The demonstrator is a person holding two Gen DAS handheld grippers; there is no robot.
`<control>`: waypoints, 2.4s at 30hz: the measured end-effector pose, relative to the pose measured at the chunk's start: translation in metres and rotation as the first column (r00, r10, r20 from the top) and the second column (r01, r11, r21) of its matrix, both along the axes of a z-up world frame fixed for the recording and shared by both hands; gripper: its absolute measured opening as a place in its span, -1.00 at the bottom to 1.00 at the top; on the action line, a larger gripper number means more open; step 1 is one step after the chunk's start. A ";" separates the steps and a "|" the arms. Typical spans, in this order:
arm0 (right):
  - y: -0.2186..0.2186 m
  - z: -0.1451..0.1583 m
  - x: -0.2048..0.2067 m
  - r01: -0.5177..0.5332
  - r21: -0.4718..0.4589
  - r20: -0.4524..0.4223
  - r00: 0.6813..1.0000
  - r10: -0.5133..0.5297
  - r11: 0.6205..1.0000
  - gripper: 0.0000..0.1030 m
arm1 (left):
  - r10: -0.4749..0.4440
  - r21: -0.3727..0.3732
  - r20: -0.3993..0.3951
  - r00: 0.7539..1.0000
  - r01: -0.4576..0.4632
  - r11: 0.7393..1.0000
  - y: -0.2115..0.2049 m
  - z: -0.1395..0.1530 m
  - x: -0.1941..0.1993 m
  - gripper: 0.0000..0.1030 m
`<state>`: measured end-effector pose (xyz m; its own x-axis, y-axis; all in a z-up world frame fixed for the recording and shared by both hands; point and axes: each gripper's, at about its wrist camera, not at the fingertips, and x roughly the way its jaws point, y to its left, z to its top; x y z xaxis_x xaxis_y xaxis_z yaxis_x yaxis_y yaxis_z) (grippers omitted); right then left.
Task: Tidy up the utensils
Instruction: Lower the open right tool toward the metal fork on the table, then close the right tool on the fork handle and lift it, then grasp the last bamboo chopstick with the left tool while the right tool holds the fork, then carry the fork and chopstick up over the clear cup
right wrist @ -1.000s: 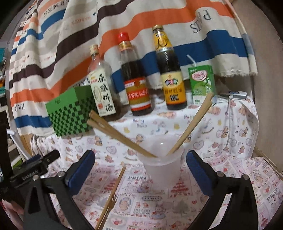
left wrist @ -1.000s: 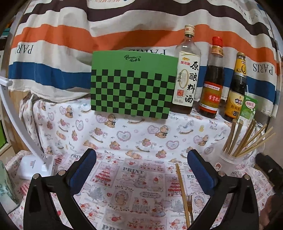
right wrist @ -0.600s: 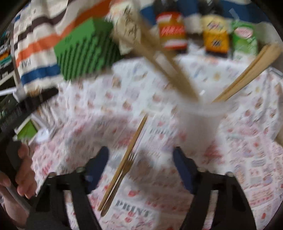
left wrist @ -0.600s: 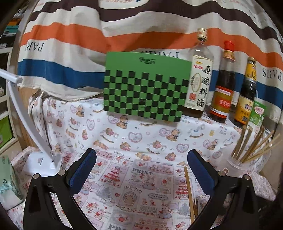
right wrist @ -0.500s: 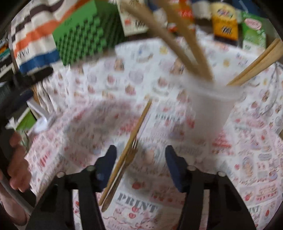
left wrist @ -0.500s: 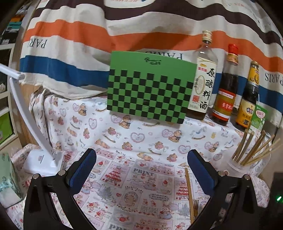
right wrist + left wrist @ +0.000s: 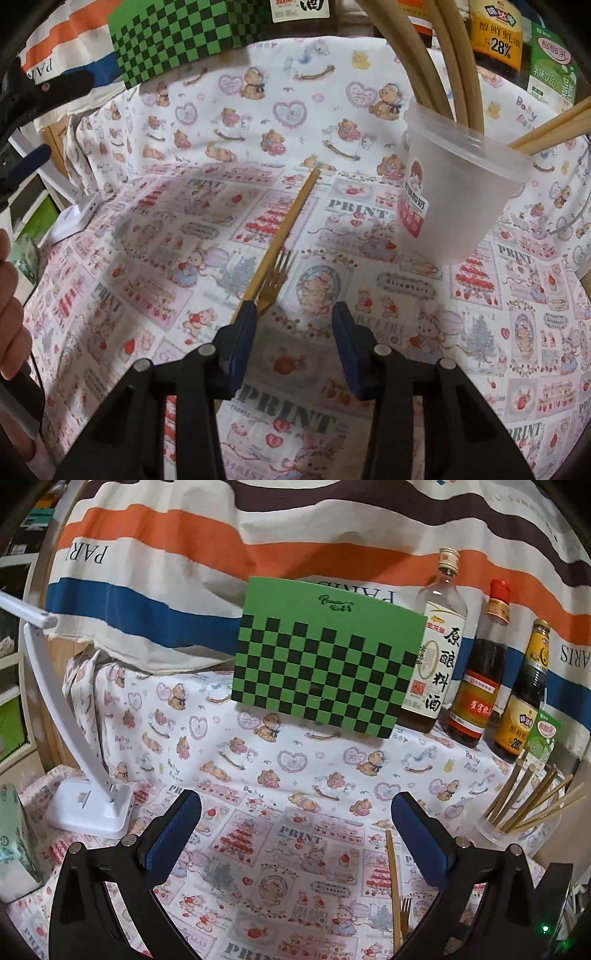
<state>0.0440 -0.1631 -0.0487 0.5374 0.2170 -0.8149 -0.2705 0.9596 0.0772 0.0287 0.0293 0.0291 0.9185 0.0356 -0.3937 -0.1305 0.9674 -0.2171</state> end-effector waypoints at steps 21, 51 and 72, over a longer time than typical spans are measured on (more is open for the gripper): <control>-0.026 0.000 0.011 0.050 0.100 -0.082 0.996 -0.042 0.994 -0.93 | 0.028 0.001 -0.027 0.999 -0.028 1.000 0.003 -0.005 0.005 0.98; -0.067 0.060 -0.008 0.114 0.326 0.149 0.974 -0.170 0.938 -0.93 | -0.381 0.110 -0.503 0.776 0.495 0.862 -0.118 -0.079 0.034 -0.23; -0.073 0.072 -0.019 0.099 0.338 0.229 0.956 -0.184 0.936 -0.93 | -0.432 0.050 -0.190 0.882 0.448 0.892 -0.091 -0.030 0.000 -0.90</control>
